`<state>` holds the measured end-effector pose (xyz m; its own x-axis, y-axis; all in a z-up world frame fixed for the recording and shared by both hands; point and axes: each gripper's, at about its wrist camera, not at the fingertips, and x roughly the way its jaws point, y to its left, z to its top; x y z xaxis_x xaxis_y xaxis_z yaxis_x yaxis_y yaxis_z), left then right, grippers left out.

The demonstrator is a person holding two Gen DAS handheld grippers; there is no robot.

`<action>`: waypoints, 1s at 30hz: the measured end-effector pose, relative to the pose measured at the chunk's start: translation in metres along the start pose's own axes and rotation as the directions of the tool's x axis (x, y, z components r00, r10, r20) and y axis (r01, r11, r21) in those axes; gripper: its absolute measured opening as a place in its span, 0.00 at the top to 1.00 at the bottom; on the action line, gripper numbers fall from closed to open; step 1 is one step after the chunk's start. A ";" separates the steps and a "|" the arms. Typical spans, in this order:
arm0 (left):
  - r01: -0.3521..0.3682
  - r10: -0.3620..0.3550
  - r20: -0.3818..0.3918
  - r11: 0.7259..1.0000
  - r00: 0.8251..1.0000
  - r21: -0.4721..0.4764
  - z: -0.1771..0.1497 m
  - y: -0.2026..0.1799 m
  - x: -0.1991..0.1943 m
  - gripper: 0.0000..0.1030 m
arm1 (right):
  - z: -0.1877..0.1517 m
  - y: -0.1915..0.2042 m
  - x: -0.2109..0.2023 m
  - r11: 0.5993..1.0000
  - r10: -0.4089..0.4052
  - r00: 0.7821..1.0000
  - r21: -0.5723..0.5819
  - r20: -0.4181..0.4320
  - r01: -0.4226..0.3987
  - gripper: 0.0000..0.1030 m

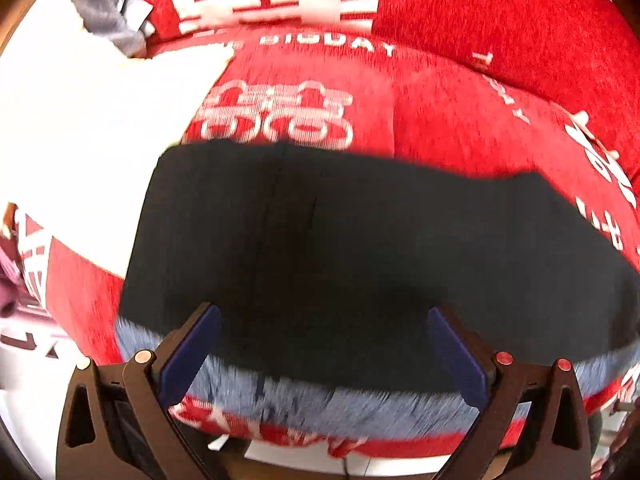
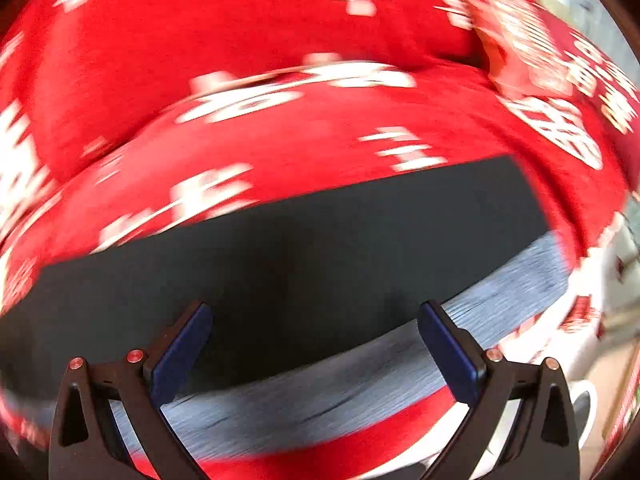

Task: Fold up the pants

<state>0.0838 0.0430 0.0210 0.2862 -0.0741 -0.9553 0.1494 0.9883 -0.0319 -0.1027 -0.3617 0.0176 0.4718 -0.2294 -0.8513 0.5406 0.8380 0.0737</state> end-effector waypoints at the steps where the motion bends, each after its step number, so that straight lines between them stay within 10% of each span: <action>1: 0.005 -0.005 -0.002 1.000 1.000 0.012 -0.008 0.001 0.001 0.00 | -0.008 0.030 -0.001 0.997 0.028 1.000 -0.065 -0.006 -0.028 0.00; 5: -0.044 0.044 -0.010 0.999 0.999 0.020 -0.016 0.007 0.015 0.00 | -0.037 0.109 0.004 0.966 0.142 0.988 -0.208 -0.061 -0.152 0.00; 8: -0.014 0.014 -0.005 1.000 1.000 -0.010 -0.020 0.029 0.014 0.00 | -0.056 0.133 0.021 0.952 0.084 0.991 -0.287 -0.100 -0.110 0.00; 21: 0.009 -0.012 0.047 0.999 0.999 0.051 -0.026 0.041 -0.007 0.00 | -0.043 0.082 0.007 0.997 -0.012 0.995 -0.081 -0.099 0.004 0.00; 27: 0.029 -0.035 0.108 0.998 0.994 0.063 0.017 0.010 -0.005 0.00 | -0.018 0.164 -0.010 0.986 0.112 0.993 -0.131 0.028 -0.108 0.00; 30: 0.051 -0.052 0.091 0.998 0.994 0.022 0.028 0.010 0.003 0.00 | -0.011 0.207 0.016 0.975 0.023 0.999 -0.220 -0.043 -0.031 0.00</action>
<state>0.1131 0.0492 0.0256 0.3630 -0.1377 -0.9216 0.1843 0.9801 -0.0739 0.0089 -0.1865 0.0133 0.4536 -0.1890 -0.8709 0.3590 0.9332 -0.0156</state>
